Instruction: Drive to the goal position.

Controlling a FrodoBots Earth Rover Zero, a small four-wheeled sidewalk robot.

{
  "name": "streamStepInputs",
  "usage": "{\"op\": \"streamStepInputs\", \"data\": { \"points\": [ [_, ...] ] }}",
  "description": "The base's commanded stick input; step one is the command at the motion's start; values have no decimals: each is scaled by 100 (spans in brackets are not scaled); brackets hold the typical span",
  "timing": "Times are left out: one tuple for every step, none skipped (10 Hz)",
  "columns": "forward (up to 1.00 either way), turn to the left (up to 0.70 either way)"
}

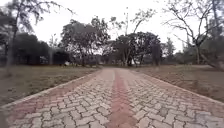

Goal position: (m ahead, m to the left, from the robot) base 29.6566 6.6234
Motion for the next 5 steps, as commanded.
{"op": "streamStepInputs", "data": {
  "points": [
    [70, 0],
    [70, 0],
    [70, 0],
    [70, 0],
    [70, 0]
  ]
}}
